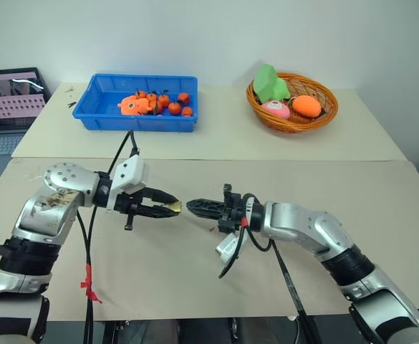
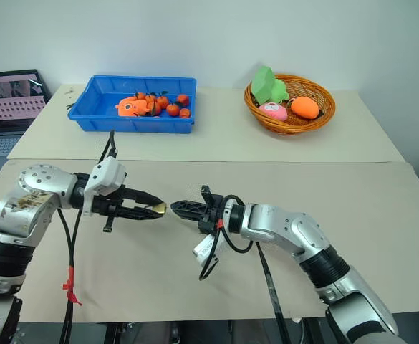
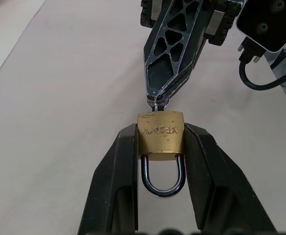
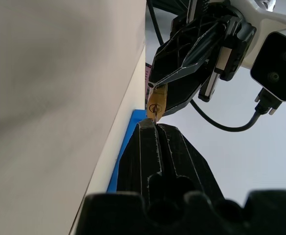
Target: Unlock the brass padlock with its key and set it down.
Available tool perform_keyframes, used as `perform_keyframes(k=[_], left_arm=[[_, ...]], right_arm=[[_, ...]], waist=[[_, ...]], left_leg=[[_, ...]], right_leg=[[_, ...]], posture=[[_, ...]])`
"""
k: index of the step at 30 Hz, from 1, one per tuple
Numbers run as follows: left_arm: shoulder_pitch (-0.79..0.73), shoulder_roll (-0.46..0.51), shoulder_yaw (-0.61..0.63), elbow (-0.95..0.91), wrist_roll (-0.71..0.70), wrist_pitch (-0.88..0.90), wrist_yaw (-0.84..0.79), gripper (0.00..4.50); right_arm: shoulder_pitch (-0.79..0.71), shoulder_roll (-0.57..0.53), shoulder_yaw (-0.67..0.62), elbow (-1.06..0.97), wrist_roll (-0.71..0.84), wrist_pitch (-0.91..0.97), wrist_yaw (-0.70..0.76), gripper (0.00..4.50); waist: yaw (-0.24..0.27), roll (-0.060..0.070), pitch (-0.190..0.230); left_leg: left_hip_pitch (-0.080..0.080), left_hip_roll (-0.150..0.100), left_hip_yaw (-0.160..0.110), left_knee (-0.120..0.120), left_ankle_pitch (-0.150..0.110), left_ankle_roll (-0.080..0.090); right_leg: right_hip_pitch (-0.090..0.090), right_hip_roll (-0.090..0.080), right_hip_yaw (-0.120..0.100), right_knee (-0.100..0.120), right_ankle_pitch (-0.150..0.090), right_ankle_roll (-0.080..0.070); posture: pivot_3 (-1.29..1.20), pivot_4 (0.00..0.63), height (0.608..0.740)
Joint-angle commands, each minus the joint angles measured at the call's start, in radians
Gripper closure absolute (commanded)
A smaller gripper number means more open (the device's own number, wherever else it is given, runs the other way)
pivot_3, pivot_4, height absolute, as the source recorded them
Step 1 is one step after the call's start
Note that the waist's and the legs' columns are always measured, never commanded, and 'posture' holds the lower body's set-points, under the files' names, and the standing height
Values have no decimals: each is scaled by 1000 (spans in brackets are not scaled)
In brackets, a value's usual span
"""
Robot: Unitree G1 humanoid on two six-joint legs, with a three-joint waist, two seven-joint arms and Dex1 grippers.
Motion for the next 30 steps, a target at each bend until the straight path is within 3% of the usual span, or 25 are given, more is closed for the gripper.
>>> perform_keyframes(k=[1,6,30], left_arm=[[-24,0,20,-10,-4,-16,15,3694],[-19,2,22,-15,-5,-13,18,3694],[0,7,29,-31,-15,-5,40,3694]], right_arm=[[-22,6,10,-6,111,-30,41,4422],[-26,20,17,33,260,7,147,4422],[1,85,9,35,564,255,455,4422]], waist=[[0,0,0],[0,0,0],[1,0,0]], left_leg=[[0,0,0,0,0,0],[0,0,0,0,0,0],[0,0,-1,0,0,0]], right_leg=[[0,0,0,0,0,0],[0,0,0,0,0,0],[1,0,0,1,0,0]], posture=[[0,150,740],[0,150,740],[0,150,740]])
